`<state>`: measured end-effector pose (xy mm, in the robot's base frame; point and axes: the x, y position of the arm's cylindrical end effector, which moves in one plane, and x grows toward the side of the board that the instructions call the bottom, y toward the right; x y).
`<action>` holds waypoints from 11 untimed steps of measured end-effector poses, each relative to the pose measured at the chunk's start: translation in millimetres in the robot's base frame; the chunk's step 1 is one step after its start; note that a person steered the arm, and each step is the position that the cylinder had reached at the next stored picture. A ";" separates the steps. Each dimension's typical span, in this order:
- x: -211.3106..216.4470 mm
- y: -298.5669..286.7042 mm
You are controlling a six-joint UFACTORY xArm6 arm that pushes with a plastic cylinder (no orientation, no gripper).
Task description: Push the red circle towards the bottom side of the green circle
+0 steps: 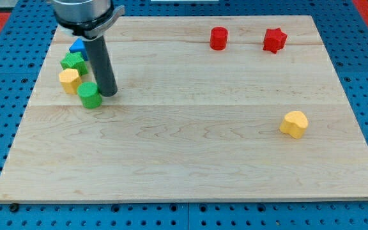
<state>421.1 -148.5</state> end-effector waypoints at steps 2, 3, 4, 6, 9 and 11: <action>18.3 15.9; 18.3 -10.8; 18.3 -32.4; 0.1 27.6; -226.9 142.4; -227.6 205.4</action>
<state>193.6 56.9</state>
